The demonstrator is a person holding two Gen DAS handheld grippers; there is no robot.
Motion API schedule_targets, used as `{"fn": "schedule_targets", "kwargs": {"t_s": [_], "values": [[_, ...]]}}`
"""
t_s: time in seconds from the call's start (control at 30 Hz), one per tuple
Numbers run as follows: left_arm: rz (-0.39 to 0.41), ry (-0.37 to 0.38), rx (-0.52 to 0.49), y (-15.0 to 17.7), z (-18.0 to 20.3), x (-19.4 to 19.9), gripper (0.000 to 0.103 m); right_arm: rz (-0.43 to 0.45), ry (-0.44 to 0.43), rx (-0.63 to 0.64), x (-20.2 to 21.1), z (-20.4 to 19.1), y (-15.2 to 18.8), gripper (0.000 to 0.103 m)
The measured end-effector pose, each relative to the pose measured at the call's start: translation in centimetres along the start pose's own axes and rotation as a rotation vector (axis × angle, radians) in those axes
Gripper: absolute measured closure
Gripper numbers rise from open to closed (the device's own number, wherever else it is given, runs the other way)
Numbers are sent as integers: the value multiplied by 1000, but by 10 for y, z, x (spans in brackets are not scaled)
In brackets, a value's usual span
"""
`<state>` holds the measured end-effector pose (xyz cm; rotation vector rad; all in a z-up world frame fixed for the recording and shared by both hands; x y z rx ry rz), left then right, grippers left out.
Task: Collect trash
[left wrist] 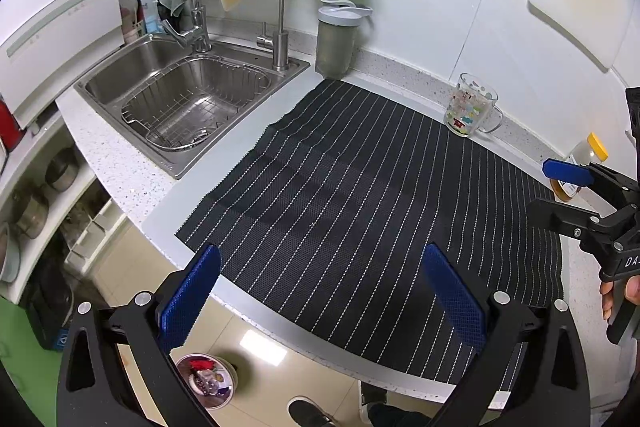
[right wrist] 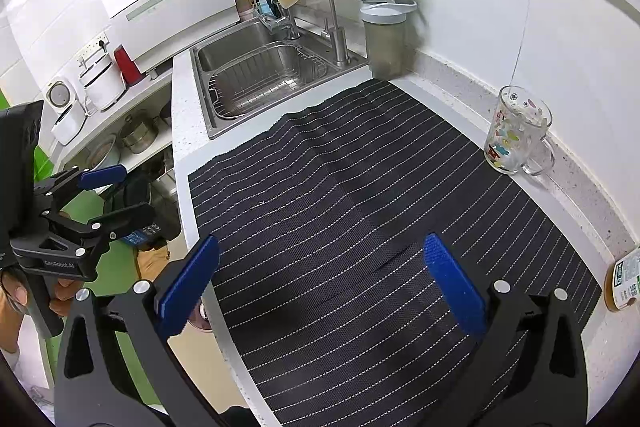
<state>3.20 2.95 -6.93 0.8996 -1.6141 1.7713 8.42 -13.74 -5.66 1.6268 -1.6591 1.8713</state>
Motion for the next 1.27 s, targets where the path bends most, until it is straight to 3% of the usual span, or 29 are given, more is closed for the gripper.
{"fn": "schedule_targets", "kwargs": {"t_s": [0.83, 1.07, 1.27], "values": [[-4, 20, 16, -1, -1, 0, 6, -5, -3, -9, -3, -1, 5, 3], [-22, 60, 18, -1, 0, -2, 6, -5, -11, -13, -3, -4, 6, 3], [-11, 39, 21, -2, -1, -1, 6, -5, -13, -13, -3, -4, 6, 3]]}}
Point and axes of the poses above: each gripper's, at about its wrist camera, not at the fingertips, and x roughly against the way its jaws point, z to its right, y to its underside, the point moved 7 cm from there along -x, roughly the way its jaws point, and after that the axes turned 6 degrees about -x, right-handed, at the moved point
